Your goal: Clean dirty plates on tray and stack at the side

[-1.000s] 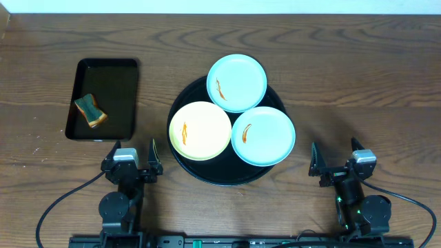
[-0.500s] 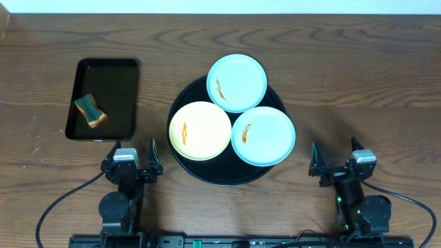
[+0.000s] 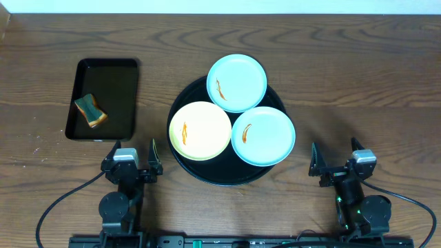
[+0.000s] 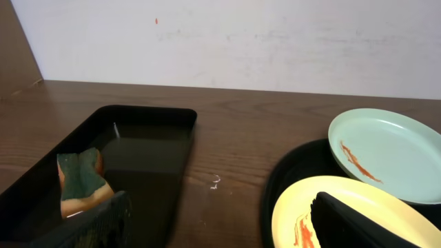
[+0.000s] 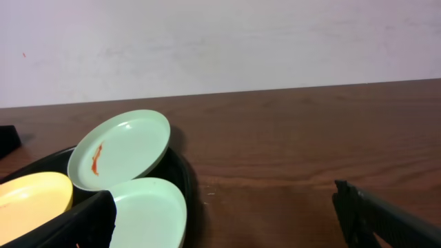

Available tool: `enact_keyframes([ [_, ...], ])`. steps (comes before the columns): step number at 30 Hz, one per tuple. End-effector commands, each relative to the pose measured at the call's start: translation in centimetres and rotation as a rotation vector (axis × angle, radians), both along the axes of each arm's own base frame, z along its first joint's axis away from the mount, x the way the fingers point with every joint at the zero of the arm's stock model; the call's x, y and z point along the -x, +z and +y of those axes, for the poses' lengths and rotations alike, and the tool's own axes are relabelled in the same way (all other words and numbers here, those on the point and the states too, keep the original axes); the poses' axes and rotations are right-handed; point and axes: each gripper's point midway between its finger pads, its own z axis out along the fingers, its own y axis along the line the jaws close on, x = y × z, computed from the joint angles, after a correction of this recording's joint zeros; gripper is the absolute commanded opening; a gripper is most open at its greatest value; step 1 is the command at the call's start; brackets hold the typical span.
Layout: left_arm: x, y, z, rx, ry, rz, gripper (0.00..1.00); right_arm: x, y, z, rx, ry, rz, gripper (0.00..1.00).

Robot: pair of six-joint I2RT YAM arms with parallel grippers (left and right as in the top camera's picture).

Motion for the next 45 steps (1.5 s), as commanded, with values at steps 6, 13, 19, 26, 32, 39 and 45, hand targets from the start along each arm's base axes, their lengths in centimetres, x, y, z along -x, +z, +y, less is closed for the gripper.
enact_keyframes([
  [6,0.1,-1.6,0.3,-0.009,0.016,0.051,0.83,0.0,-0.2,0.0,-0.015,0.001,0.007,0.99],
  [13,0.1,-1.6,0.3,-0.009,0.016,0.051,0.83,0.0,-0.2,0.0,-0.015,0.001,0.007,0.99],
  [19,0.1,-1.6,0.3,-0.013,0.019,0.051,0.83,0.0,-0.2,0.0,-0.015,0.001,0.007,0.99],
  [26,0.0,-0.8,-0.9,0.071,-0.045,0.021,0.83,0.0,-0.2,0.0,-0.015,0.002,0.007,0.99],
  [32,0.8,0.4,-5.9,0.246,-0.327,0.006,0.83,0.0,-0.2,0.0,-0.015,0.001,0.007,0.99],
  [39,1.6,4.2,-7.9,0.226,-0.470,-0.139,0.83,0.0,-0.2,0.0,-0.015,0.001,0.007,0.99],
  [45,2.4,10.1,-7.2,0.135,-0.445,-0.346,0.84,0.0,-0.2,0.0,-0.015,0.001,0.007,0.99],
])
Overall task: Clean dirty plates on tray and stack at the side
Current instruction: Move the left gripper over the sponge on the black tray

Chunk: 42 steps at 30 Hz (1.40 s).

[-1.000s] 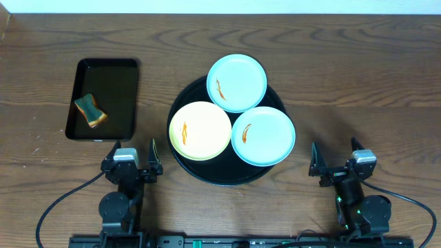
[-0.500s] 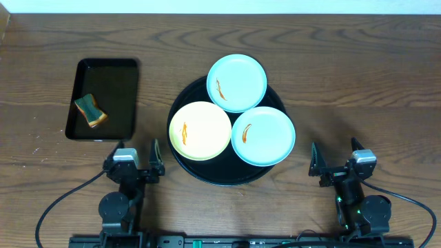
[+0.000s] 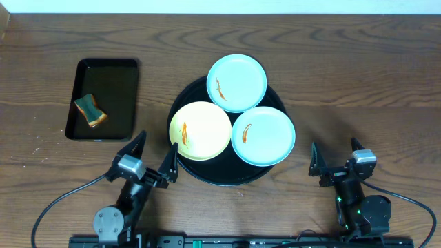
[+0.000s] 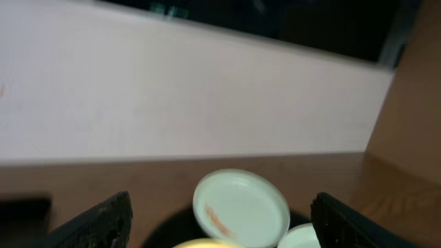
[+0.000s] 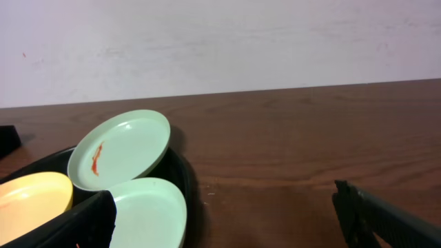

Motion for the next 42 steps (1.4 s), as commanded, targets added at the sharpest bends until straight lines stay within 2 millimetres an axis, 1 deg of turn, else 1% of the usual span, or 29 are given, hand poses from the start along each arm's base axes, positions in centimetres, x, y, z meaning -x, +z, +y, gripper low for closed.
enact_keyframes([
  [1,0.6,3.3,0.3,-0.020,0.028,-0.078,0.83,0.0,-0.2,0.0,-0.015,0.001,0.008,0.99],
  [2,0.4,3.8,0.8,-0.026,0.058,-0.075,0.83,0.0,-0.2,0.0,-0.015,0.001,0.008,0.99],
  [3,-0.2,4.5,2.0,-0.046,0.136,-0.034,0.83,0.0,-0.2,0.0,-0.015,0.001,0.008,0.99],
  [5,-1.0,4.6,3.4,-0.065,0.225,0.064,0.83,0.0,-0.2,0.0,-0.015,0.001,0.008,0.99],
  [7,-1.8,4.3,4.3,-0.116,0.275,0.187,0.84,0.0,-0.2,0.0,-0.015,0.002,0.008,0.99],
  [9,-2.6,3.7,5.4,-0.149,0.332,0.345,0.83,0.0,-0.2,0.0,-0.015,0.001,0.008,0.99],
  [13,-3.6,1.3,7.9,-0.239,0.449,0.721,0.83,0.0,-0.2,0.0,-0.015,0.001,0.008,0.99],
  [16,-4.4,0.6,8.3,-0.294,0.453,0.920,0.83,0.0,-0.2,0.0,-0.015,0.001,0.008,0.99],
  [19,-5.8,0.6,8.2,-0.308,0.439,1.016,0.83,0.0,-0.2,0.0,-0.015,0.001,0.008,0.99],
  [22,-7.0,0.6,7.0,-0.286,0.364,1.045,0.83,0.0,-0.2,0.0,-0.015,0.001,0.008,0.99],
  [24,-7.5,0.5,7.0,-0.286,0.362,1.045,0.83,0.0,-0.2,0.0,-0.015,0.001,0.007,0.99],
  [26,-8.0,0.7,7.4,-0.290,0.390,1.030,0.83,0.0,-0.2,0.0,-0.015,0.001,0.008,0.99],
  [29,-8.3,0.9,9.7,-0.213,0.527,1.067,0.83,0.0,-0.2,0.0,-0.015,0.001,0.008,0.99],
  [32,-8.2,0.9,12.2,-0.155,0.611,1.159,0.84,0.0,-0.2,0.0,-0.015,0.001,0.008,0.99],
  [35,-8.2,0.4,14.9,-0.119,0.664,1.286,0.84,0.0,-0.2,0.0,-0.015,0.001,0.008,0.99],
  [37,-8.2,-0.3,16.2,-0.104,0.688,1.371,0.83,0.0,-0.2,0.0,-0.015,0.001,0.008,0.99],
  [39,-8.8,-1.4,16.8,-0.083,0.679,1.427,0.83,0.0,-0.2,0.0,-0.015,0.001,0.007,0.99],
  [42,-10.3,-3.1,16.5,-0.051,0.630,1.456,0.83,0.0,-0.2,0.0,-0.015,0.001,0.008,0.99],
])
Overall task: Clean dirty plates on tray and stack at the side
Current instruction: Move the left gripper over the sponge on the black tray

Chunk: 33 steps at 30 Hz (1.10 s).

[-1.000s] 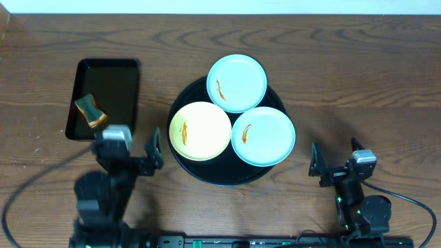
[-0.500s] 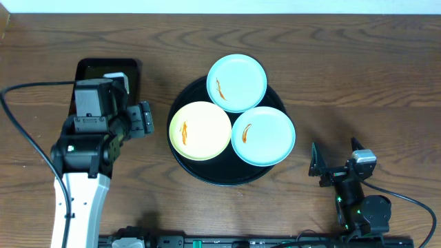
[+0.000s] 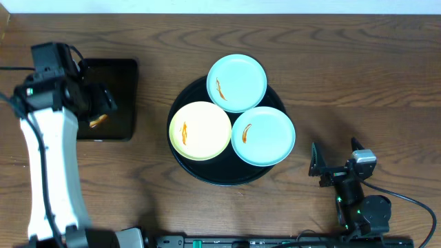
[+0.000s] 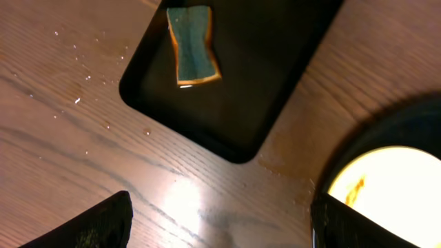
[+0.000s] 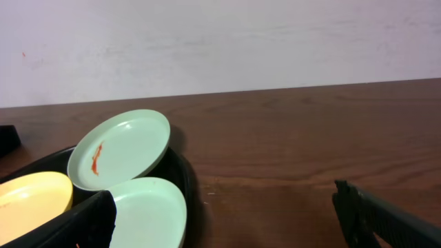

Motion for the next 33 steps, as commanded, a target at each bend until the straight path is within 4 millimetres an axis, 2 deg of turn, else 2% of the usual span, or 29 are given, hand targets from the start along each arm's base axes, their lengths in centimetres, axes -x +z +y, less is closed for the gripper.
enact_keyframes([
  [1,-1.6,-1.5,-0.4,0.069,0.000,0.014,0.84,0.0,-0.1,0.0,-0.015,0.001,0.006,0.99],
  [3,-2.4,-2.3,-0.2,0.071,-0.001,0.016,0.84,0.0,-0.1,0.0,-0.015,0.001,0.006,0.99],
  [7,-4.5,-4.0,2.7,-0.024,0.081,0.008,0.83,0.0,-0.1,0.0,-0.015,0.001,0.006,0.99],
  [12,-5.2,-6.6,7.1,-0.069,0.391,-0.008,0.83,0.0,-0.1,0.0,-0.015,0.001,0.006,0.99],
  [17,-5.9,-10.2,9.3,-0.055,0.458,0.023,0.84,0.0,-0.1,0.0,-0.015,0.001,0.006,0.99],
  [22,-6.8,-13.8,10.2,-0.050,0.465,0.060,0.83,0.0,-0.1,0.0,-0.015,0.001,0.006,0.99],
  [29,-8.6,-18.5,9.2,0.026,0.370,0.089,0.84,0.0,-0.1,0.0,-0.015,0.001,0.006,0.99],
  [33,-8.5,-19.8,9.1,0.030,0.370,0.112,0.84,0.0,-0.1,0.0,-0.015,0.001,0.006,0.99],
])
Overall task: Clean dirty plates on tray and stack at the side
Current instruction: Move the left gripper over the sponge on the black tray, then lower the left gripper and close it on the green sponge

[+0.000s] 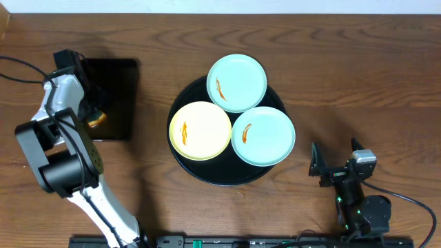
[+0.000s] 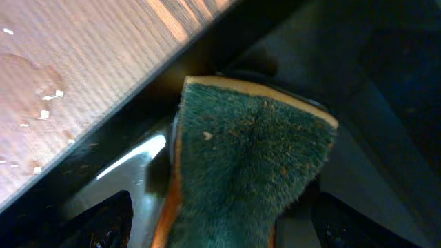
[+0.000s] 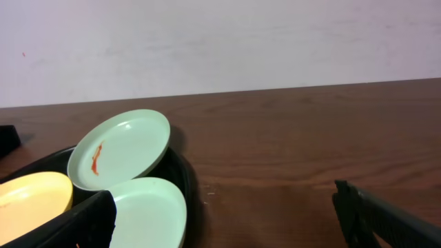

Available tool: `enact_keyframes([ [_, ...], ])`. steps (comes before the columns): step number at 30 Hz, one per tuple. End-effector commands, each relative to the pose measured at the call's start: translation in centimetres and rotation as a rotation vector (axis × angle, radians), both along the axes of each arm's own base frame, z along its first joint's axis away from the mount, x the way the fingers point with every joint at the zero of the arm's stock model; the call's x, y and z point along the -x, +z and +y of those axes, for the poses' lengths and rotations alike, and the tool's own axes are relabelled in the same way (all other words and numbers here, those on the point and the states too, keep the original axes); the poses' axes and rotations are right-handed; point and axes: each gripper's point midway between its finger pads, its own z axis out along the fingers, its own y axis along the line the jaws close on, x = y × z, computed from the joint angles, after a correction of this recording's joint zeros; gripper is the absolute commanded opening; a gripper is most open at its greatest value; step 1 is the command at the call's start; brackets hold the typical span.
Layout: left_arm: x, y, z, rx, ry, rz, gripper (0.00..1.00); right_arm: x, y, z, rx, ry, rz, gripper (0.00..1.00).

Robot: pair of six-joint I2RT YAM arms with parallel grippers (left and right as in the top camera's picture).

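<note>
Three dirty plates sit on the round black tray point(image 1: 207, 176): a teal plate point(image 1: 237, 83) at the back, a yellow plate point(image 1: 200, 130) at the left and a second teal plate point(image 1: 263, 135) at the right, each with an orange smear. The green-and-orange sponge point(image 2: 255, 158) lies in the small black tray point(image 1: 122, 89). My left gripper point(image 2: 220, 231) is down in that tray, open, its fingers on either side of the sponge. My right gripper point(image 3: 224, 224) rests open near the table's front edge, right of the plates.
My left arm point(image 1: 52, 131) reaches across the table's left side to the small tray. Water drops lie on the wood point(image 2: 41, 96) beside that tray. Bare wood lies right of the round tray point(image 3: 289, 165).
My left gripper was high over the small tray with the whole sponge seen below. Now it is low in the tray, open, with the sponge between its fingers. The right arm has not moved.
Both grippers stood open at the table's front edge. Then my left arm had lifted and faced the plates. Then it was above the small tray, and now it is down at the sponge. The plates and the right arm stayed put.
</note>
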Motion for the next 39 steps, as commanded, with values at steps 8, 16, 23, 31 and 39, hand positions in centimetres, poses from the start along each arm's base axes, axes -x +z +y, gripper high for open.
enact_keyframes([
  [8,0.1,-1.8,-0.3,0.026,-0.022,0.035,0.44,0.0,-0.1,0.0,-0.015,0.001,0.006,0.99],
  [16,0.2,-1.9,-0.3,0.027,-0.021,0.039,0.07,0.0,-0.1,0.0,-0.015,0.001,0.006,0.99],
  [23,-0.4,-1.8,0.0,0.016,-0.022,0.014,0.41,0.0,-0.1,0.0,-0.015,0.001,0.006,0.99],
  [31,-1.5,-1.1,1.8,-0.079,-0.003,-0.025,0.71,0.0,-0.1,0.0,-0.015,0.001,0.006,0.99],
  [39,-2.8,-0.6,2.4,-0.106,0.000,-0.083,0.61,0.0,-0.1,0.0,-0.015,0.001,0.006,0.99],
])
